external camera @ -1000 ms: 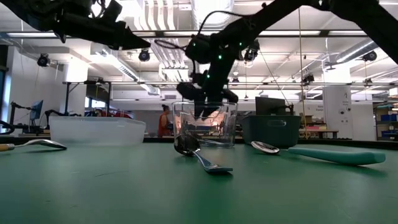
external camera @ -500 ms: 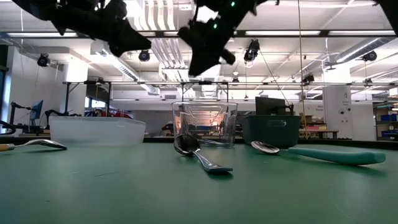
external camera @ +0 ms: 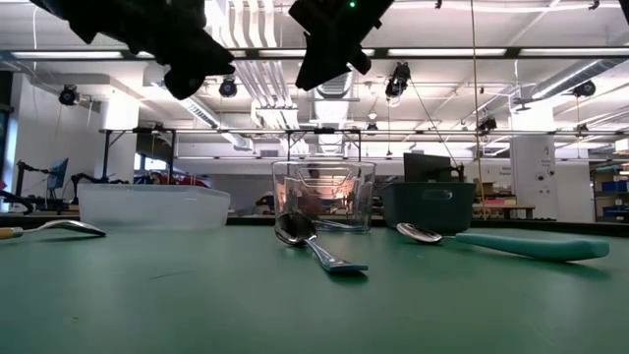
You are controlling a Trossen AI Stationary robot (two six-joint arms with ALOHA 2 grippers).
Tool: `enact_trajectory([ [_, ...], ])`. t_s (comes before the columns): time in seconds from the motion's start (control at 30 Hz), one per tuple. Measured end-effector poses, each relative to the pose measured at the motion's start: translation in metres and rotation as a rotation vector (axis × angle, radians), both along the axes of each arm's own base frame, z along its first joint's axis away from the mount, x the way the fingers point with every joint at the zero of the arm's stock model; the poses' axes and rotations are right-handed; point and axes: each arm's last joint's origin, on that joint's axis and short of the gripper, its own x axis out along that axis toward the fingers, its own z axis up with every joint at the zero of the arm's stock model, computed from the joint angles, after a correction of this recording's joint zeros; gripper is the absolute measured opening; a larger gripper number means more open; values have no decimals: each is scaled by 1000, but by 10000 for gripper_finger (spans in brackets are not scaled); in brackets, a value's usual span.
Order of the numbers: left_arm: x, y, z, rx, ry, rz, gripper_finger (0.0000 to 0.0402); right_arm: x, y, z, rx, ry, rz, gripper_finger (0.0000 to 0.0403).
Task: Sort silverware by color (type)
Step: Put the yellow spoon into the blue bin
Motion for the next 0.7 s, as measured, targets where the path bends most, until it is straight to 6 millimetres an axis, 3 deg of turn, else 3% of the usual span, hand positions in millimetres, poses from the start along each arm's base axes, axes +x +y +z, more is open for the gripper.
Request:
enact_trajectory([
  [0.27, -5, -47, -29, -260, 334, 72, 77, 0, 17, -12, -2, 43, 49, 72],
  [0.7, -12, -107, -69, -427, 723, 184, 76, 0, 42, -14, -15, 71, 123, 84],
])
